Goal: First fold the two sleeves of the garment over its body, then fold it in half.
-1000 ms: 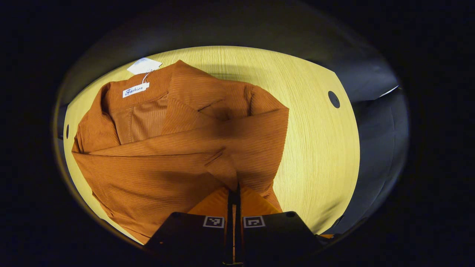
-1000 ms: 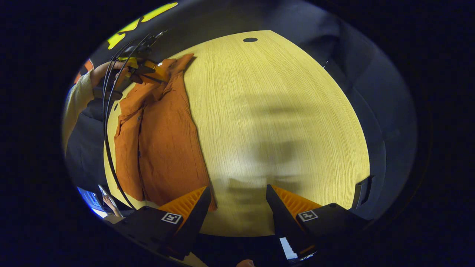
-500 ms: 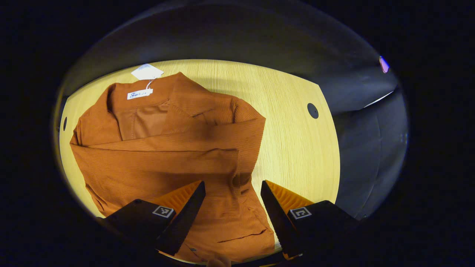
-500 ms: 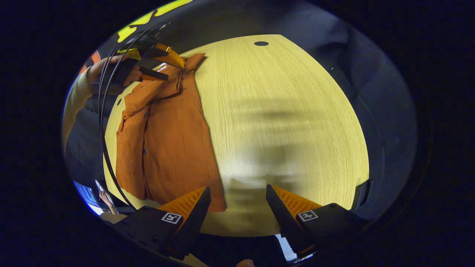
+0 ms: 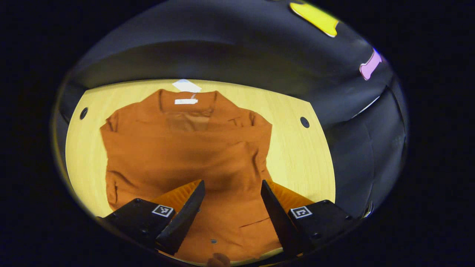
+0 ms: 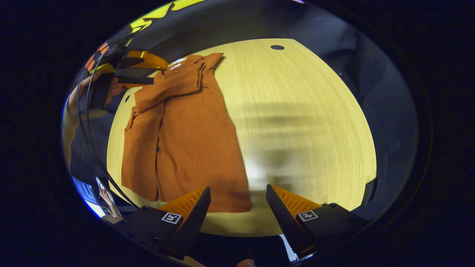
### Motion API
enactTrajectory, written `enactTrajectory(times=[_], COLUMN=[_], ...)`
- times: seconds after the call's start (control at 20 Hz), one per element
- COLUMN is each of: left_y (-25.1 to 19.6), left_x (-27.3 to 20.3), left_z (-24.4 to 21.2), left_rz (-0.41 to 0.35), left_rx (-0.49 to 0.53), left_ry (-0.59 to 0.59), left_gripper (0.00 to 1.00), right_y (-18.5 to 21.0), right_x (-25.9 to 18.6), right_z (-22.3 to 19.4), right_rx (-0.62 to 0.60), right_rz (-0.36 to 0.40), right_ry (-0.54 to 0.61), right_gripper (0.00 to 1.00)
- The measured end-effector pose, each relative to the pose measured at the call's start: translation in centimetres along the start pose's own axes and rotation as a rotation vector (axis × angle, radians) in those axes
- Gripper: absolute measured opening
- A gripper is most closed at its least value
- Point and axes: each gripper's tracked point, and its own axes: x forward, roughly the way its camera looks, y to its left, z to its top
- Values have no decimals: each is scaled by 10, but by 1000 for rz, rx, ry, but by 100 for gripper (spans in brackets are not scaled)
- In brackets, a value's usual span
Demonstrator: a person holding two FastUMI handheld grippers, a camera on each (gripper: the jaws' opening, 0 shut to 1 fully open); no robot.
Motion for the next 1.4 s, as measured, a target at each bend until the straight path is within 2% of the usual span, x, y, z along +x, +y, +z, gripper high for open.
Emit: enactTrajectory(times=[0.35, 0.55, 0.75, 1.0, 1.2, 1.35, 1.4], left_y=[115, 173, 208, 232, 234, 218, 223], left_x=[-59, -81, -107, -131, -138, -142, -143], left_z=[-71, -124, -174, -224, -250, -270, -272], left_rz=[93, 159, 234, 259, 214, 30, 8], left_rx=[-102, -125, -108, -176, -199, -238, -233], left_ry=[-93, -112, -116, -72, 19, 146, 169], left_gripper=[99, 98, 98, 100, 100, 98, 100], right_y=[32, 51, 62, 55, 39, 32, 30], right_x=[11, 21, 27, 37, 40, 36, 34], right_z=[-7, -13, -16, -23, -27, -30, -31], right_rx=[-31, -115, -205, -255, -267, -241, -233], right_rz=[-2, 4, 5, 5, 23, 136, 190], right_ry=[14, 23, 23, 39, 51, 94, 114], right_gripper=[97, 97, 97, 97, 97, 97, 97])
